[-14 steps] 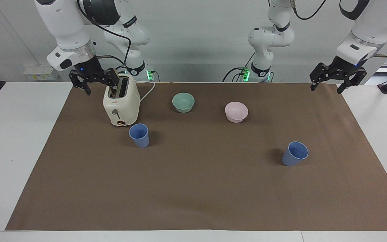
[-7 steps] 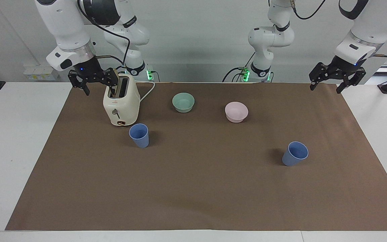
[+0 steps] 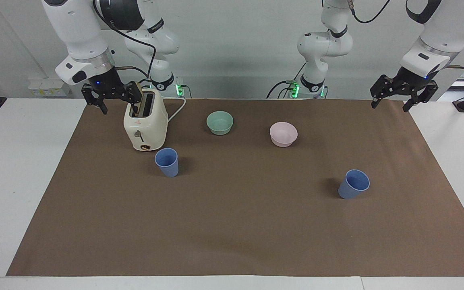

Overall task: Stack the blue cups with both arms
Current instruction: 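Reach the left gripper to the nearby blue cup and grasp it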

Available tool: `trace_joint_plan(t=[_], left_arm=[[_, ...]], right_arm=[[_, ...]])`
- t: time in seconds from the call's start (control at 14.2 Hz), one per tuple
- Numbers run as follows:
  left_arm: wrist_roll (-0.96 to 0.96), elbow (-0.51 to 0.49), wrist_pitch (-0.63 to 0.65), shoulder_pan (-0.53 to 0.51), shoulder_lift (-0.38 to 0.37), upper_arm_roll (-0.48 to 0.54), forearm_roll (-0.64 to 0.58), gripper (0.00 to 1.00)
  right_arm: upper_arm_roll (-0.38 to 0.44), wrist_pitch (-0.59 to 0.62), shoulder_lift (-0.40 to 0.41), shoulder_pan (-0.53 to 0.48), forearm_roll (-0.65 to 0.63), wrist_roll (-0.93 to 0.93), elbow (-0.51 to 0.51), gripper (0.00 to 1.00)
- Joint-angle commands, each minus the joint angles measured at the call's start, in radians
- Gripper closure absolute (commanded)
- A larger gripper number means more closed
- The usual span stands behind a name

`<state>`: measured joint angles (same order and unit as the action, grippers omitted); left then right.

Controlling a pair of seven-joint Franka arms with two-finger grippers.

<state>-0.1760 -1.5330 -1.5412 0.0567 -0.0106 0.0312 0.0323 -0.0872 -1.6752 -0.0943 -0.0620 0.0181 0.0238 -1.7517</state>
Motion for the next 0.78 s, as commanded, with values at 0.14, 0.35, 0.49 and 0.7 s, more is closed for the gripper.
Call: trace_joint_plan(t=[0.14, 0.35, 0.49, 0.7], left_arm=[[0.012, -0.096, -0.092, 0.012, -0.023, -0.001, -0.002, 0.00], [0.012, -0.168, -0.196, 0.020, -0.012, -0.001, -0.002, 0.00], [0.010, -0.238, -0.290, 0.023, -0.005, -0.001, 0.001, 0.00], [0.009, -0.344, -0.433, 0.023, 0.003, -0.001, 0.011, 0.00]], right_arm=[[-0.006, -0.005, -0.016, -0.013, -0.015, 0.030, -0.019, 0.00], [-0.006, -0.005, -0.016, -0.013, -0.015, 0.030, -0.019, 0.00], [-0.005, -0.005, -0.016, -0.013, -0.015, 0.030, -0.019, 0.00], [-0.006, -0.006, -0.016, -0.013, -0.015, 0.030, -0.019, 0.00]])
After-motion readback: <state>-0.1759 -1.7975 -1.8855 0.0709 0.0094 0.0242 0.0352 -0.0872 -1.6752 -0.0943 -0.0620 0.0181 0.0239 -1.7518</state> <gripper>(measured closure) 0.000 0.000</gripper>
